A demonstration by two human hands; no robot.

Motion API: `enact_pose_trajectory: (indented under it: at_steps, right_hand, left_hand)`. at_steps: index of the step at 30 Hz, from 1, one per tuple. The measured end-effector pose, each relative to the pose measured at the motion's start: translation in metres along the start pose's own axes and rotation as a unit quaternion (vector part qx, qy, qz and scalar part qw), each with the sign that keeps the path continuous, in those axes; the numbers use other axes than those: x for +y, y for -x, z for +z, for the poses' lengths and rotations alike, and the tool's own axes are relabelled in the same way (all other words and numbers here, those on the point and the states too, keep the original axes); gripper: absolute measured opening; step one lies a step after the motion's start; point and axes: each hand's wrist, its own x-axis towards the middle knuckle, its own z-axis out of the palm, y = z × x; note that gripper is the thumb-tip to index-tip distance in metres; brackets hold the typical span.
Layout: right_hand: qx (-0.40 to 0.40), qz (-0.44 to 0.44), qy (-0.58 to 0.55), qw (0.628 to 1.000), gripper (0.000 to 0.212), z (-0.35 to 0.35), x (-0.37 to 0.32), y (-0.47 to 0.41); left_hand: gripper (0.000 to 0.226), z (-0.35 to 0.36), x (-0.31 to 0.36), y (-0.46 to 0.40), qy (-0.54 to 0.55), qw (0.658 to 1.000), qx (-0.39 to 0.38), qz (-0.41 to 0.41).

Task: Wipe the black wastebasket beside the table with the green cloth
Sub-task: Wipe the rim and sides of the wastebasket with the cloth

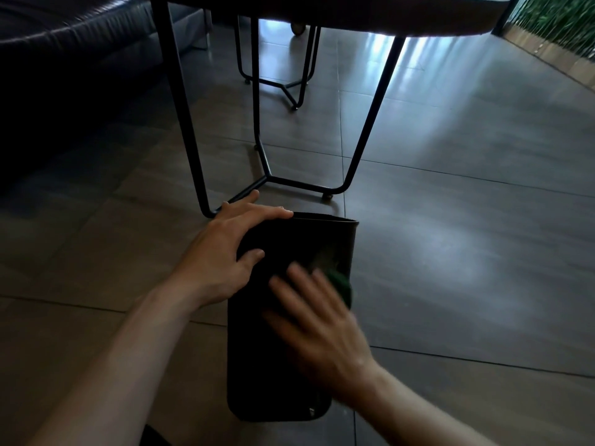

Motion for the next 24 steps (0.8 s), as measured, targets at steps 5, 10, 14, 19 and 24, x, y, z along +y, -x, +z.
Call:
enact_pose_trajectory:
  at_steps: [5, 10, 14, 19, 24]
  right_hand:
    - [-0.133, -0.198, 0.119, 0.964, 0.059, 0.013, -0.033, 0.078]
    - [-0.051, -0.095, -0.008, 0.994, 0.029, -0.013, 0.024, 0.016]
    - [0.055, 0.157, -0.013, 0.986, 0.051, -0.022, 0.054, -0.047]
    - [0.004, -0.007, 0.006, 1.000, 0.040, 0.007, 0.004, -0.001]
    - [-0.128, -0.256, 0.126, 0.950, 0.045, 0.016, -0.023, 0.078]
  left_hand:
    - [0.076, 0.002, 0.001, 0.002, -0.001, 1.000, -0.002, -0.010]
    - [0.075, 0.001, 0.004, 0.000, 0.013, 1.000, 0.001, -0.019]
    - [0.075, 0.002, 0.006, -0.002, 0.015, 1.000, -0.007, -0.008]
    - [0.076, 0.000, 0.001, -0.001, 0.010, 1.000, 0.008, -0.024]
    - [0.075, 0.000, 0.005, 0.001, 0.013, 1.000, -0.004, -0.024]
